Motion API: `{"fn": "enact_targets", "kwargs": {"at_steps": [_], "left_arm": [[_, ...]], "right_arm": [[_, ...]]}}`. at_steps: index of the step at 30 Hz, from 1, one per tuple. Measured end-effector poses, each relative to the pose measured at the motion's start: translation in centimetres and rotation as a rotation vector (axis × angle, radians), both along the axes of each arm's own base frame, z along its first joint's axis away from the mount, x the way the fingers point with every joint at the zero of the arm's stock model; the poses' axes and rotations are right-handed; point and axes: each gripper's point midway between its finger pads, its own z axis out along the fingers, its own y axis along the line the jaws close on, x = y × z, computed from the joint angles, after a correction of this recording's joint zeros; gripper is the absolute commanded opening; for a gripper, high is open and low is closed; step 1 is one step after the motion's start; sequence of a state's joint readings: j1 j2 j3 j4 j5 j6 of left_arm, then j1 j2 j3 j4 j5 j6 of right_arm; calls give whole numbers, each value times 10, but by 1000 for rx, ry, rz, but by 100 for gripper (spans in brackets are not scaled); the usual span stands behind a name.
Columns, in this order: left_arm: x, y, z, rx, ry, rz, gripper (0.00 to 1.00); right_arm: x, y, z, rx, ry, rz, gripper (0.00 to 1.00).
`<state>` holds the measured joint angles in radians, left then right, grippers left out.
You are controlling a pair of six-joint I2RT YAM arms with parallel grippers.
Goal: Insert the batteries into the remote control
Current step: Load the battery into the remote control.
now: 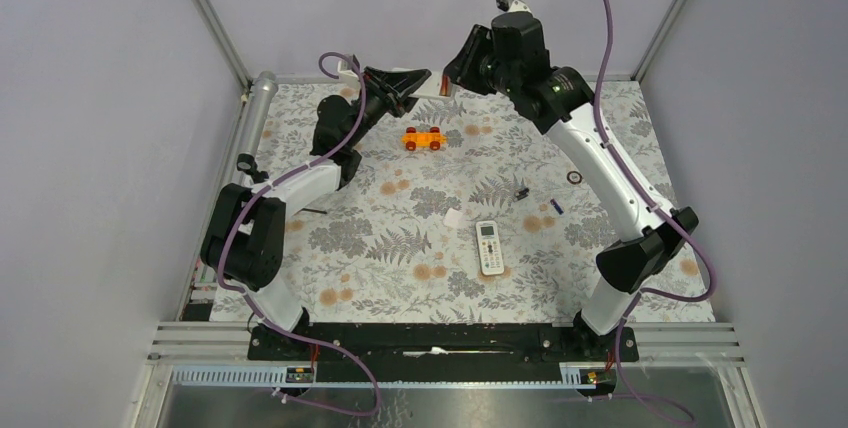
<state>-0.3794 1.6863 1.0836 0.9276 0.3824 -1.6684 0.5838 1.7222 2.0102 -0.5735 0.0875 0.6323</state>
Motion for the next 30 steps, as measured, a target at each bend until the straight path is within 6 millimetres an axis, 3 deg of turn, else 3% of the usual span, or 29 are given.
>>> {"fn": "enact_targets", "kwargs": {"at_steps": [6,16,30], "left_arm": [[0,1,2,-6,-5,2,0],[1,1,1,-3,-5,7,0],[3,2,-2,13,-9,18,0]], "right_arm": [[-3,-4,5,-14,-1,-2,33],[-13,-7,-22,-100,74,34,32],[-18,2,-34,-111,113,83,31]]}}
